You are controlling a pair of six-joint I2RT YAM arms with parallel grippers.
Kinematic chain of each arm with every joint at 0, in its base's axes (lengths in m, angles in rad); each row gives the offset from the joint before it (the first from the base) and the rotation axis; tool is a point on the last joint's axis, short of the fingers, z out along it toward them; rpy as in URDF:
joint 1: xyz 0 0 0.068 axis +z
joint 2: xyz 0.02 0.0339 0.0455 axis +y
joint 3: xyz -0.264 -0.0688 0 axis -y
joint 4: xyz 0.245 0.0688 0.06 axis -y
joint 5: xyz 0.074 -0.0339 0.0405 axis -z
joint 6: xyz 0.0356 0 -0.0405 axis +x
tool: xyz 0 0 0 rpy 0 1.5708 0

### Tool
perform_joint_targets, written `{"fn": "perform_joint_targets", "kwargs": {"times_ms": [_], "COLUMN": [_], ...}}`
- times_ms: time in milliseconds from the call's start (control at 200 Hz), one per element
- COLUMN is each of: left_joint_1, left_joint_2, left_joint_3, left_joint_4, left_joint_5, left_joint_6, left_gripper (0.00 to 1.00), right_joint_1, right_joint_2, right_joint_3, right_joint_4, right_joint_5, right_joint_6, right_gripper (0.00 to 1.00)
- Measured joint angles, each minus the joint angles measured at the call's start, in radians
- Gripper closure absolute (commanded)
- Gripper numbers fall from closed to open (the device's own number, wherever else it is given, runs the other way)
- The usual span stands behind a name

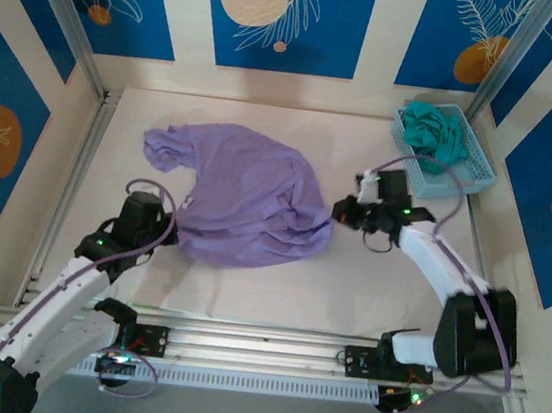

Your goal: Fold the inside-out t-shirt

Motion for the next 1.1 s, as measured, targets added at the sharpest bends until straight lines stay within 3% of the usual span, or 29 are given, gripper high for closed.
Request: {"fn": "perform_joint_targets", "kwargs": {"times_ms": [150,325,610,695,850,960,1100], "left_joint_1": [0.002,0.003,0.006,0.04,0.136,0.169,0.173], "left_joint_2": [0.034,0.063,0.109,0.221,0.59,0.815,0.913], "left_joint_3": [0.301,0.637,0.848,0.88,1.074,1.314,1.635], "left_joint_4": [0.028,0.067,0.059,0.065,0.055,-0.01,-0.073], "left_joint_5": [0.04,0.092,0.003,-0.027,-0.034,-0.001,0.044], "left_joint_6": [0.018,0.045,0.121,0.143,0.161,0.173,0.196], "left_gripper": [1.0,1.0,1.0,1.0,1.0,1.0,1.0], "right_joint_1": [-0.135,-0.201,-0.204,-0.205,-0.209,-0.216,-0.22], "right_joint_2": [-0.184,-0.252,-0.301,-0.255,-0.036,0.143,0.284], "right_joint_3": [0.247,0.555,0.743,0.743,0.826,0.969,1.286], "right_joint_4": [-0.015,-0.098,-0.206,-0.196,-0.166,-0.183,-0.288], "right_joint_5": [0.036,0.057,0.092,0.093,0.097,0.111,0.136], "right_joint_6": [0.0,-0.016,-0.042,-0.041,-0.034,-0.034,-0.054], "right_gripper": [1.0,1.0,1.0,1.0,1.0,1.0,1.0]}}
